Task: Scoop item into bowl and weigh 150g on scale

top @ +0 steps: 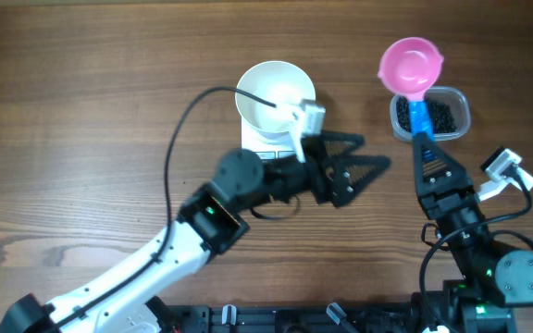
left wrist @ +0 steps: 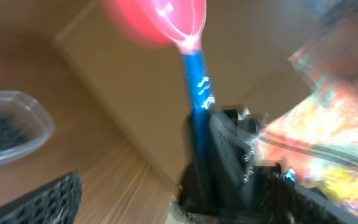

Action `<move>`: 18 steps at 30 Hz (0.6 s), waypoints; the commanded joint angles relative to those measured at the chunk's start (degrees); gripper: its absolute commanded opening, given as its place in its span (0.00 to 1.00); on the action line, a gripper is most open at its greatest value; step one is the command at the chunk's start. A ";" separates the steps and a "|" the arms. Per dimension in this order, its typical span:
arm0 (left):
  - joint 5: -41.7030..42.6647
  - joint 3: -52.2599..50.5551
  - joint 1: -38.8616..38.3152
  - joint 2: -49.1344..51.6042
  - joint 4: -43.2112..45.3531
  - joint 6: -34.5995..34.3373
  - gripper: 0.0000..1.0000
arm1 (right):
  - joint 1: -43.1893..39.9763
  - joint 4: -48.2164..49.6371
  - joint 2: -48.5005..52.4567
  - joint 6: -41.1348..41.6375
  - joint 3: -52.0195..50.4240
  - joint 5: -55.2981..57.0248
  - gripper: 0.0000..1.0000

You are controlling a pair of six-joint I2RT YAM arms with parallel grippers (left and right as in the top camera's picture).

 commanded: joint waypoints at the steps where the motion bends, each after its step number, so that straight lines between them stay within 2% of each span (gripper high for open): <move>1: 11.87 -0.07 13.05 -5.38 -13.05 5.53 1.00 | -0.20 -11.91 0.55 -16.74 11.50 11.67 0.04; 4: 15.28 -0.07 23.91 -8.35 -27.65 12.44 1.00 | -0.20 -26.67 4.52 -24.79 20.94 16.06 0.04; 7: 14.38 -0.07 32.52 -10.67 -43.06 24.17 1.00 | -0.20 -43.04 15.10 -31.82 33.07 17.31 0.04; 8: 10.86 0.02 34.80 -11.30 -49.75 28.63 1.00 | -0.20 -49.40 20.83 -34.75 38.58 17.25 0.04; 10: 4.04 1.31 35.30 -11.43 -57.27 33.27 1.00 | -0.20 -56.98 27.21 -39.93 44.87 17.16 0.04; 13: -12.13 5.97 35.30 -11.41 -70.79 38.88 1.00 | -0.20 -66.36 37.42 -47.98 53.09 17.16 0.04; 16: -23.23 7.06 35.30 -11.41 -72.81 38.77 1.00 | -0.20 -69.51 43.36 -49.44 54.34 17.11 0.04; 18: -23.87 7.06 35.30 -11.37 -72.83 38.80 1.00 | -0.20 -70.93 44.81 -49.46 54.34 17.14 0.04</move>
